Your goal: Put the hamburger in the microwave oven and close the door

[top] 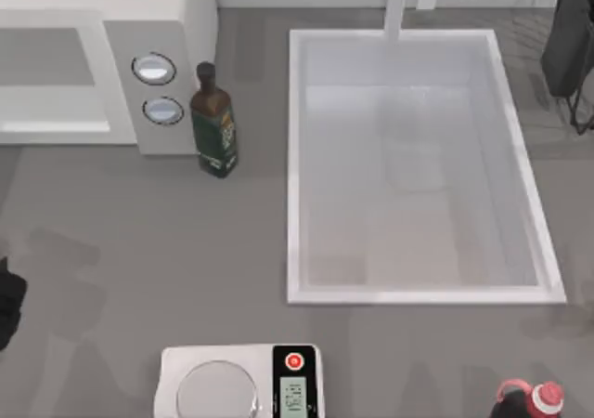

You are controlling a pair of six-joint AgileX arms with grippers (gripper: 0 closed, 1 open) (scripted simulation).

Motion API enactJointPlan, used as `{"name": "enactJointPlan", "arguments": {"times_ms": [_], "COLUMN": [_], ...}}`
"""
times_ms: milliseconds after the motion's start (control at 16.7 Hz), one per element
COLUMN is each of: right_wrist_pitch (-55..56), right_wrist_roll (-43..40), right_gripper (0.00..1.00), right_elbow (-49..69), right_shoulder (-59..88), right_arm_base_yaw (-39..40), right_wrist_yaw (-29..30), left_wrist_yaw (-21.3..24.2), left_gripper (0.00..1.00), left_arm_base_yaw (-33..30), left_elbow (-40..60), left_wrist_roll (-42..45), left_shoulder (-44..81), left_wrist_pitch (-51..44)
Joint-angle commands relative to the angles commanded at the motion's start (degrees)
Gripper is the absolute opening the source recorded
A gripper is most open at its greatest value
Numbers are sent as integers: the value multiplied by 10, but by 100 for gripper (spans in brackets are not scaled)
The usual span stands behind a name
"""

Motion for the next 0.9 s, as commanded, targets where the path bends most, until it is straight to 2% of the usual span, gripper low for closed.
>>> {"name": "enactJointPlan", "arguments": {"times_ms": [540,720,900], "right_wrist_pitch": [0,0,0], "right_wrist_roll": [0,0,0], "right_gripper": [100,100,100], "right_elbow": [0,0,0], "right_shoulder": [0,0,0], "right_arm_base_yaw": [0,0,0], "right_wrist_yaw": [0,0,0], "left_wrist_yaw": [-10,-16,-18], "left_gripper": [100,100,100], "left_arm_base_yaw": [81,98,103], "left_elbow": [243,283,292], "left_wrist_roll": [265,311,322], "left_shoulder": [431,501,518], "left_wrist_pitch": [-247,-293,-306]}}
